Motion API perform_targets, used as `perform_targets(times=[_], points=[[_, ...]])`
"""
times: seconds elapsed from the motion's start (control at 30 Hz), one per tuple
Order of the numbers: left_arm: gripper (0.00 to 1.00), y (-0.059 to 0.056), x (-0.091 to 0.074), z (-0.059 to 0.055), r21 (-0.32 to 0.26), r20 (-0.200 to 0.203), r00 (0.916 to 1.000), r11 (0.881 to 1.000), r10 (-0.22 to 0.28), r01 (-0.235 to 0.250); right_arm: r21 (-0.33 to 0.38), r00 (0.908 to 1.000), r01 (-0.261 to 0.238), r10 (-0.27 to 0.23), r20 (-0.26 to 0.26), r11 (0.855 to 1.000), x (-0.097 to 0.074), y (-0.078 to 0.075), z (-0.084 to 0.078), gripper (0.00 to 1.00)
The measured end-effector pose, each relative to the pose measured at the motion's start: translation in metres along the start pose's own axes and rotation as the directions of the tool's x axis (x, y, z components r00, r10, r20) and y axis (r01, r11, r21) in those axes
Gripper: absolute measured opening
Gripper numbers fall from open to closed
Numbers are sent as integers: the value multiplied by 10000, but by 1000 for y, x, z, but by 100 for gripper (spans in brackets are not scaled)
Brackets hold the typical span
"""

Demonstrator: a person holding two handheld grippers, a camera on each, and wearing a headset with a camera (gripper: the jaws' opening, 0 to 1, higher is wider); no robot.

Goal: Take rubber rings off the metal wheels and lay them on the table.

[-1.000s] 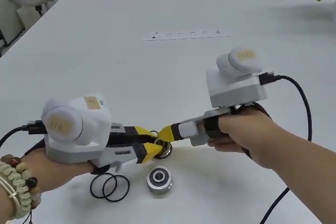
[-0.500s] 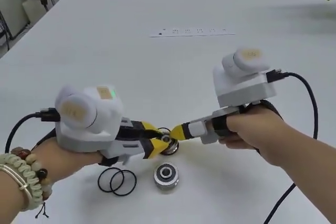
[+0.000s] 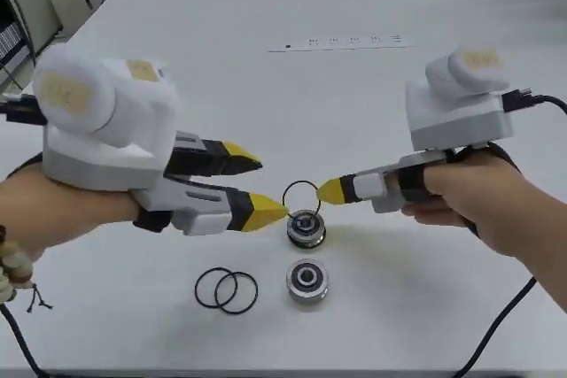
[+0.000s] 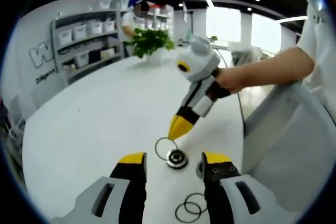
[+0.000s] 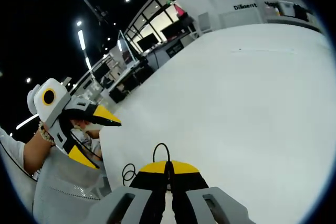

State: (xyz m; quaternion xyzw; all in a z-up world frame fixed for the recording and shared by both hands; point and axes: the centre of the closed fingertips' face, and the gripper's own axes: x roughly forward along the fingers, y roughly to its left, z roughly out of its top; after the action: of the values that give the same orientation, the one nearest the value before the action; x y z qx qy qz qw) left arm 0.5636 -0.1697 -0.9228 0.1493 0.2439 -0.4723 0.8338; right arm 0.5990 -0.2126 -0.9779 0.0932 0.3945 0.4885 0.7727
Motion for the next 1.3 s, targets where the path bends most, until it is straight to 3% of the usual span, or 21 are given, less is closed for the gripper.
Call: perform_targets(times=[0.17, 0.4, 0.63, 0.83, 0.93, 1.13, 1.3], points=[[50, -3, -35, -5, -3, -43, 9998, 9998, 204, -204, -111, 9993, -90, 94, 369, 9999, -5, 9, 12, 0], [56, -3, -76, -18, -112, 34, 9970, 9970, 773, -772, -398, 9981, -388, 406, 467, 9985, -1, 29, 19, 0], [61, 4, -104, -39, -794, 104, 9878, 9849, 1552, -1539, -682, 9968, -791, 794, 7, 9945, 14, 50, 10, 0], [63, 0, -114, -57, -1138, 78, 9853, 9791, 1704, -1684, -761, 9923, -1145, 1103, -566, 9905, 30, 67, -4, 0], [63, -3, -117, -65, -1243, 75, 9857, 9782, 1686, -1664, -606, 9842, -1568, 1508, -922, 9858, 40, 78, -16, 0], [64, -7, -121, -73, -1451, 314, 9870, 9777, 1579, -1518, -621, 9736, -1760, 1644, -1582, 9824, 54, 88, -35, 0], [65, -8, -120, -81, -1497, 310, 9880, 9780, 1513, -1451, -725, 9669, -1583, 1397, -2135, 9847, 61, 87, -49, 0]])
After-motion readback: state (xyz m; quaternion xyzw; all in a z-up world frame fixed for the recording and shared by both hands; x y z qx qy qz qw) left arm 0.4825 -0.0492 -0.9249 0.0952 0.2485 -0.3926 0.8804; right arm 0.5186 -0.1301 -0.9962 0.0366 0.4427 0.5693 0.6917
